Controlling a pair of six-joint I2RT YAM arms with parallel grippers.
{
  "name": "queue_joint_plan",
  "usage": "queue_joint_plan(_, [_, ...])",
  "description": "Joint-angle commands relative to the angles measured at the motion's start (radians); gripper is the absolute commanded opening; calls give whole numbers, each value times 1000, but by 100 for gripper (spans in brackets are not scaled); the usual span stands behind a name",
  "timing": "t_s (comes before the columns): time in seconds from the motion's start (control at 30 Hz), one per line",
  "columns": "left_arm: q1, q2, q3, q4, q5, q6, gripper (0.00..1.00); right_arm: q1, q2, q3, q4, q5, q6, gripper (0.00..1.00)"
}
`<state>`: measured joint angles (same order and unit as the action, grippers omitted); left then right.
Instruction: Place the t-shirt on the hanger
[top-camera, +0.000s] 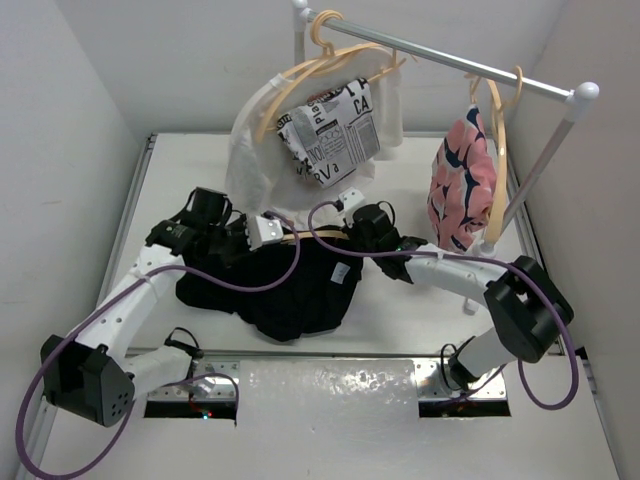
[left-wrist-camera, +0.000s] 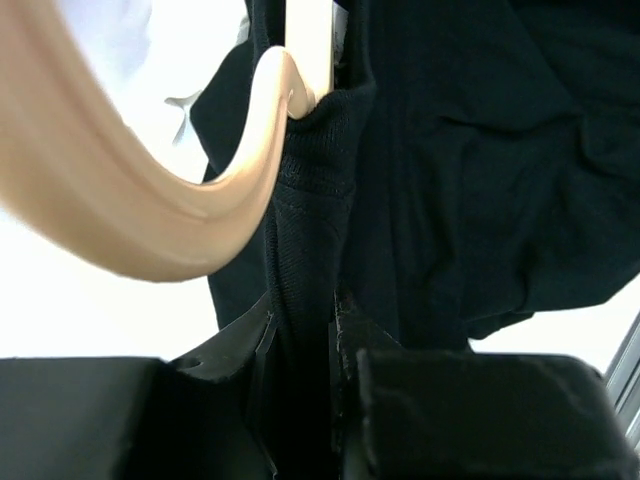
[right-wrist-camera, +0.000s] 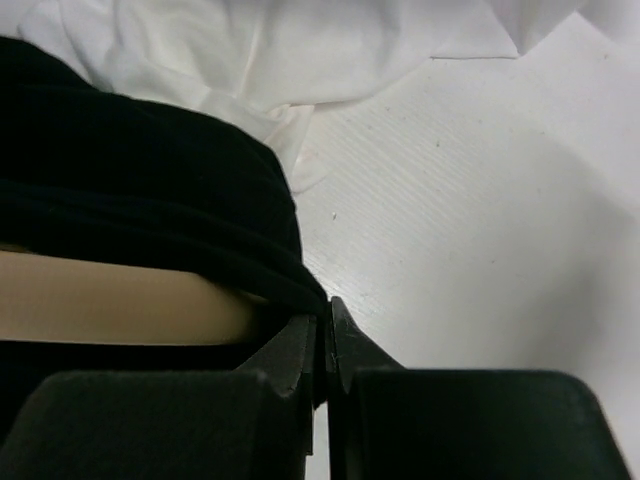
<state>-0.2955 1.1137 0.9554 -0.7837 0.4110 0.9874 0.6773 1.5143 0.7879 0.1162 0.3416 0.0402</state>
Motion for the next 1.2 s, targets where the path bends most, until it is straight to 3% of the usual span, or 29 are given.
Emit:
queue_joint_plan(0.0, [-49, 14, 26, 24, -99, -45, 0, 19, 10, 40, -24, 82, -60, 0])
queue_joint_plan(0.17, [-91, 15, -27, 86, -245, -26, 0, 8, -22, 10, 9, 7, 9, 0])
queue_joint_plan(0.27, [-91, -2, -49, 96, -236, -27, 0, -2, -60, 1, 10, -35, 24, 0])
queue_joint_plan(0.43, [-91, 17, -67, 175, -230, -96, 0, -1, -153, -32, 68, -243, 76, 0])
queue_joint_plan(0.57, [-91, 54, -38, 202, -152, -137, 0, 1, -212, -21, 30, -404, 70, 0])
queue_joint_plan(0.8, [-93, 93, -11, 244, 34, -182, 0, 1, -308, -51, -66, -420, -26, 0])
queue_joint_plan(0.9, [-97, 100, -1, 239, 66, -184, 0, 2, -333, -65, -58, -503, -33, 0])
queue_joint_plan(1.17, [-100, 92, -35, 268, 66, -199, 0, 2, -329, -32, -113, -536, -85, 0])
